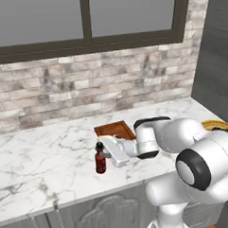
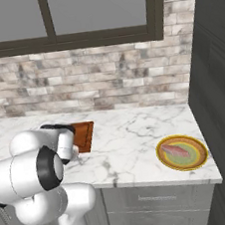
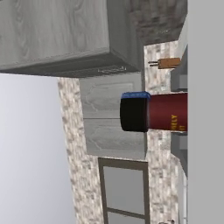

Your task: Pick the steak from the plate and place it on the cutting board. Then pick the condiment bottle from the cabinet and place it next to the cutting board.

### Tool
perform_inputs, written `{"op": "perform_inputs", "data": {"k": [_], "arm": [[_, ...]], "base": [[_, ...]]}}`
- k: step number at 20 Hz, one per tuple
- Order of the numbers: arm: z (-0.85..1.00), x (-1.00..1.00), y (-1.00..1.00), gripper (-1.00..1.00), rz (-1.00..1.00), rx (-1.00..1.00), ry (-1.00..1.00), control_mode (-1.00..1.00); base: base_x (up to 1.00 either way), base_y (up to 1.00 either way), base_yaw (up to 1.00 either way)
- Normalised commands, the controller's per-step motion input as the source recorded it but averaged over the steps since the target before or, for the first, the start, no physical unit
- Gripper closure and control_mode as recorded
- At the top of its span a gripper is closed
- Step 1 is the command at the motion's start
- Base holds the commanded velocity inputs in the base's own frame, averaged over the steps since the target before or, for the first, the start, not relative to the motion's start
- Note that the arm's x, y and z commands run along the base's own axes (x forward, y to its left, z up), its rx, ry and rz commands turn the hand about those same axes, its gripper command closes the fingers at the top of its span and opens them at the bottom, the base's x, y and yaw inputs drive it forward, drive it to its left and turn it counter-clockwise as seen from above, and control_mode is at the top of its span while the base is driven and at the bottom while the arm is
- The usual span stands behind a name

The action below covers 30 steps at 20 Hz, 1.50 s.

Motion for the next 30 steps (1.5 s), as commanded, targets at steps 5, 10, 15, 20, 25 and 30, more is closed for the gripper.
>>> {"op": "perform_inputs", "data": {"k": [5, 10, 15, 20, 25, 30], "arm": [[-0.23, 0.05, 0.07, 1.00, -0.02, -0.03, 0.00, -1.00], [-0.23, 0.06, 0.04, 1.00, -0.02, -0.02, 0.00, -1.00], [-0.17, 0.14, 0.01, 1.00, -0.02, -0.01, 0.00, -1.00], [-0.03, 0.21, 0.00, 1.00, -0.03, 0.00, 0.00, -1.00], [-0.05, 0.18, 0.00, 1.00, -0.03, 0.00, 0.00, -1.00], [-0.15, 0.11, 0.04, 1.00, -0.02, 0.00, 0.00, -1.00]], "base": [[0.00, 0.00, 0.00], [0.00, 0.00, 0.00], [0.00, 0.00, 0.00], [0.00, 0.00, 0.00], [0.00, 0.00, 0.00], [0.00, 0.00, 0.00]]}}
